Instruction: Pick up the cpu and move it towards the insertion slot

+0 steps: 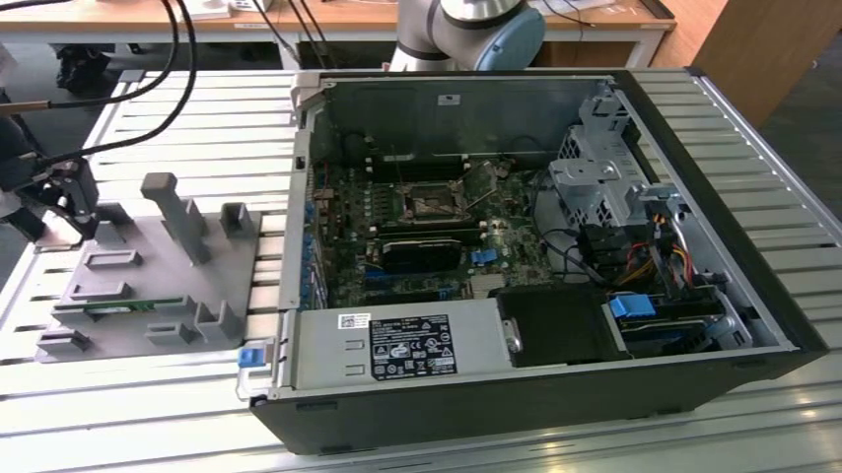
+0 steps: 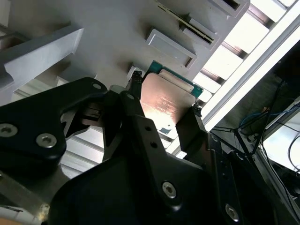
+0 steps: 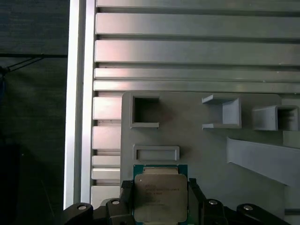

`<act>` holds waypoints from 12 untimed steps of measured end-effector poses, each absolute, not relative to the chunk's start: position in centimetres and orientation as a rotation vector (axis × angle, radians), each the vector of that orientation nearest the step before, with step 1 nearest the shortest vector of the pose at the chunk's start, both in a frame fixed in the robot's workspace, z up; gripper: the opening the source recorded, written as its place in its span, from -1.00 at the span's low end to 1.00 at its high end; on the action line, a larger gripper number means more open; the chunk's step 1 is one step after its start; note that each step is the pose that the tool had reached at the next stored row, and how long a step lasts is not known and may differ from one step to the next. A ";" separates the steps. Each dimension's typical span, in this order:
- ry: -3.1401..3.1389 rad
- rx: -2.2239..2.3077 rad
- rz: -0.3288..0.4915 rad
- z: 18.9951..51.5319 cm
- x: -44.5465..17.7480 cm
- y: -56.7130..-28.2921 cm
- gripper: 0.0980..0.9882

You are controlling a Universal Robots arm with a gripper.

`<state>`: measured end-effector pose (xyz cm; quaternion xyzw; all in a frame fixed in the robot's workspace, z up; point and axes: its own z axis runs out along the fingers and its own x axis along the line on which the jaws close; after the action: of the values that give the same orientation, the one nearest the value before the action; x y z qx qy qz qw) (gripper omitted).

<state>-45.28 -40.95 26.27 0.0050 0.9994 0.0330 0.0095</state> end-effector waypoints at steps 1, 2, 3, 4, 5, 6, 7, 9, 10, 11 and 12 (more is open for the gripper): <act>3.121 0.015 0.103 26.5 -45.3 -40.9 0.00; 3.121 0.015 0.103 26.6 -45.3 -40.9 0.00; 3.121 0.015 0.103 26.8 -45.3 -40.9 0.00; 3.121 0.015 0.103 27.0 -45.3 -40.9 0.00; 3.121 0.015 0.103 27.2 -45.3 -40.9 0.00; 3.121 0.015 0.103 27.3 -45.3 -40.9 0.00; 3.121 0.015 0.103 27.5 -45.3 -40.9 0.00; 3.121 0.015 0.103 27.9 -45.3 -40.9 0.00; 3.121 0.015 0.103 28.0 -45.3 -40.9 0.00; 3.121 0.015 0.103 28.2 -45.3 -40.9 0.00; 3.121 0.015 0.103 28.3 -45.3 -40.9 0.00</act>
<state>-45.29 -40.95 28.34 0.0050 0.9994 0.0330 0.0095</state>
